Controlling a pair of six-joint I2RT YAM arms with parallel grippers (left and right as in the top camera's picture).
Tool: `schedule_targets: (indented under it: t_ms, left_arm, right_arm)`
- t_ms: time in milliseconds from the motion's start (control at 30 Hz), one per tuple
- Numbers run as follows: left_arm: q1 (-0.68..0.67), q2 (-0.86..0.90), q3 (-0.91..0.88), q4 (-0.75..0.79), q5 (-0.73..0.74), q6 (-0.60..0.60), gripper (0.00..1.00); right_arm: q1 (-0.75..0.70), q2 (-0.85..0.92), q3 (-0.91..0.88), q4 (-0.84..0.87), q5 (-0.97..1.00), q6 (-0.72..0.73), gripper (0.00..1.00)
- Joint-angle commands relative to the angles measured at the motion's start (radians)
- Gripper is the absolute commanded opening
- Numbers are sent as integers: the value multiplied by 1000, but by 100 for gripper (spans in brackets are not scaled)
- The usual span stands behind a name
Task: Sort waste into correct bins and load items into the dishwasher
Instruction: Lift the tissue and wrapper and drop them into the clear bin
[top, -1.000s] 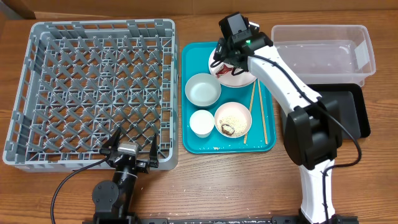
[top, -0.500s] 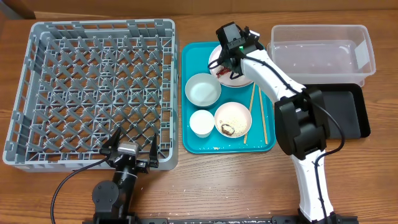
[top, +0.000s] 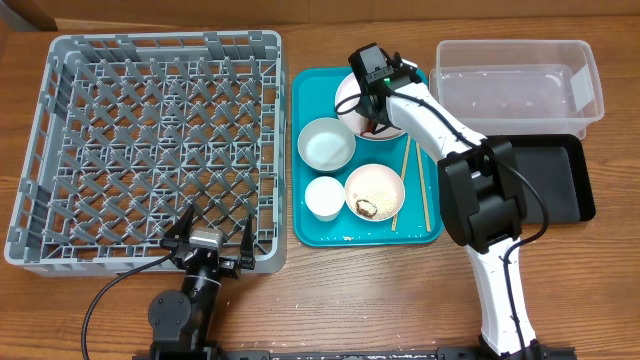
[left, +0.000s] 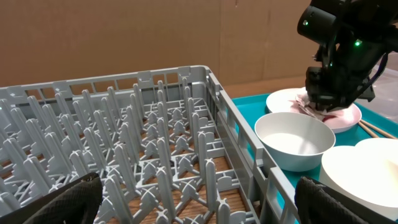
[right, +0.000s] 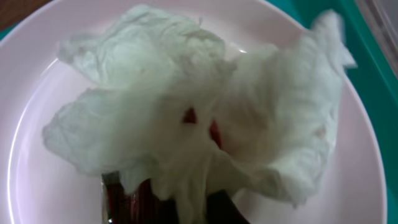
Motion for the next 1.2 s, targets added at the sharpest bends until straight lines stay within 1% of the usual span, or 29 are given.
schedule_targets:
  t_ms: [0, 167, 233, 367, 400, 500, 667, 767, 900, 1033, 1167]
  left_arm:
    - [6, -11, -5, 0, -2, 15, 100]
    - [6, -11, -5, 0, -2, 15, 100]
    - [6, -11, -5, 0, -2, 15, 100]
    - [6, -11, -5, 0, -2, 15, 100]
    - [6, -11, -5, 0, -2, 15, 100]
    - [6, -11, -5, 0, -3, 15, 100]
    - [6, -11, -5, 0, -2, 15, 100]
    - [6, -11, -5, 0, -2, 15, 100]
    - [6, -11, -5, -1, -2, 15, 100]
    - [6, -11, -5, 0, -2, 15, 100]
    - [6, -11, -5, 0, -3, 15, 100]
  right_arm:
    - [-8, 0, 9, -22, -36, -61, 4]
    - [-8, -32, 132, -118, -58, -131, 4]
    - [-9, -49, 210, -173, -59, -154, 4]
    - [-22, -78, 428, -353, -99, -163, 4]
    - [-32, -86, 509, -418, -120, -163, 4]
    - [-69, -101, 666, -546, -137, -162, 4]
    - [-182, -114, 814, -679, -137, -131, 4]
    - [-272, -113, 817, -718, -145, -109, 4]
    - [-398, -98, 755, -731, -156, -101, 4]
    - [-457, -97, 655, -694, -164, -79, 4]
    - [-481, -97, 536, -614, -175, -79, 4]
